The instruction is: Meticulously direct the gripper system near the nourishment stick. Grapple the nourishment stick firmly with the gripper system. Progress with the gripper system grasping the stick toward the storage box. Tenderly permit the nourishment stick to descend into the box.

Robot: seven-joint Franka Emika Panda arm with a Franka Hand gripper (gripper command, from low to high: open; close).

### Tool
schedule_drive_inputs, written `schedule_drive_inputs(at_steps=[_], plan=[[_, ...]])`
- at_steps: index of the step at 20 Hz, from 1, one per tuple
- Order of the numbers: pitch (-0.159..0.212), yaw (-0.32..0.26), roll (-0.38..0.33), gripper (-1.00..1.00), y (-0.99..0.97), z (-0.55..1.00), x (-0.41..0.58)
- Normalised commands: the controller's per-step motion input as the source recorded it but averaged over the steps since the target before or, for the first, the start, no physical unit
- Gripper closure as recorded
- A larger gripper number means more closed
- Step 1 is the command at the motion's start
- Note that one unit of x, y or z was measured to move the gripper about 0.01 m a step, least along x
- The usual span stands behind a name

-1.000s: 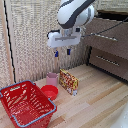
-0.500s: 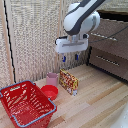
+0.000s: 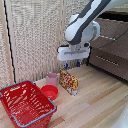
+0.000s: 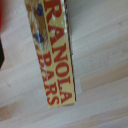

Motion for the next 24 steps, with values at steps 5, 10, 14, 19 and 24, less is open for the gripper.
schedule_drive_inputs(at_steps=[5, 10, 14, 19, 24], plan=[[0.0, 0.022, -0.034, -1.0, 0.01, -0.33, 0.257], [0.0, 0.031, -0.105, -1.0, 0.18, -0.31, 0.213], [0.004, 0.039, -0.147, -1.0, 0.28, -0.24, 0.179], [0.027, 0.04, -0.127, 1.0, 0.25, -0.09, 0.103], [0.005, 0.005, -0.051, 1.0, 0.12, 0.0, 0.003]])
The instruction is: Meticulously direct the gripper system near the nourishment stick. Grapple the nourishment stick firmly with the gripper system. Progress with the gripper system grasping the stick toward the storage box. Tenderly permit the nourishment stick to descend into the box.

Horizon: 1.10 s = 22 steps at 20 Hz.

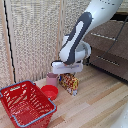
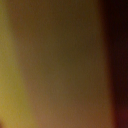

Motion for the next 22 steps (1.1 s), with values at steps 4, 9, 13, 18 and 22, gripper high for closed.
schedule_drive_inputs(at_steps=[4, 9, 13, 18, 22], plan=[[0.002, 0.004, -0.003, 1.0, 0.0, 0.07, 0.039], [0.06, 0.056, -0.014, 1.0, 0.0, 0.3, 0.045], [0.043, 0.062, 0.011, 1.0, -0.09, 0.68, 0.035], [0.055, 0.112, 0.063, 1.0, -0.21, 0.94, 0.101], [0.049, 0.124, 0.049, 1.0, -0.15, 0.98, 0.163]])
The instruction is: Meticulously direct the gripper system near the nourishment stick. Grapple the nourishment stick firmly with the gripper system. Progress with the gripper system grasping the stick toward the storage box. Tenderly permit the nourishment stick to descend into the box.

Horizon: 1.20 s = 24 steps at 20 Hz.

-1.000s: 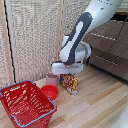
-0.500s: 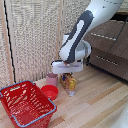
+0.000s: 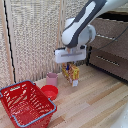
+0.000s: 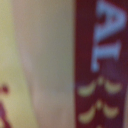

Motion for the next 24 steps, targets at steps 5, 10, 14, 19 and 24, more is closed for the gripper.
schedule_drive_inputs(at_steps=[5, 10, 14, 19, 24], plan=[[0.052, 0.087, 0.051, 1.0, 0.12, 0.94, 0.309], [0.066, 0.06, 0.052, 1.0, 0.56, 0.72, 0.442], [0.027, 0.036, 0.033, 1.0, 0.68, 0.53, 0.431], [0.003, 0.019, 0.02, 1.0, 0.72, 0.47, 0.429], [-0.006, 0.003, 0.003, 1.0, 0.81, 0.43, 0.299]])
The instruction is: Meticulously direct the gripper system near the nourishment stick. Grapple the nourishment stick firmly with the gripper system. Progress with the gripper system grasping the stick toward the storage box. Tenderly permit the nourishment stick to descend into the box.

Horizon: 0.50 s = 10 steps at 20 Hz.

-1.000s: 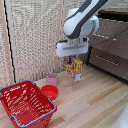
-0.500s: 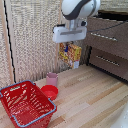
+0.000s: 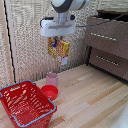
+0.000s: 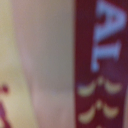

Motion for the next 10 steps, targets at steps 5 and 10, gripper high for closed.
schedule_drive_inputs(at_steps=[5, 10], plan=[[-0.046, 0.0, 0.0, 1.0, 0.9, 0.36, 0.145], [-0.034, 0.0, -0.002, 1.0, 0.95, 0.29, 0.009]])
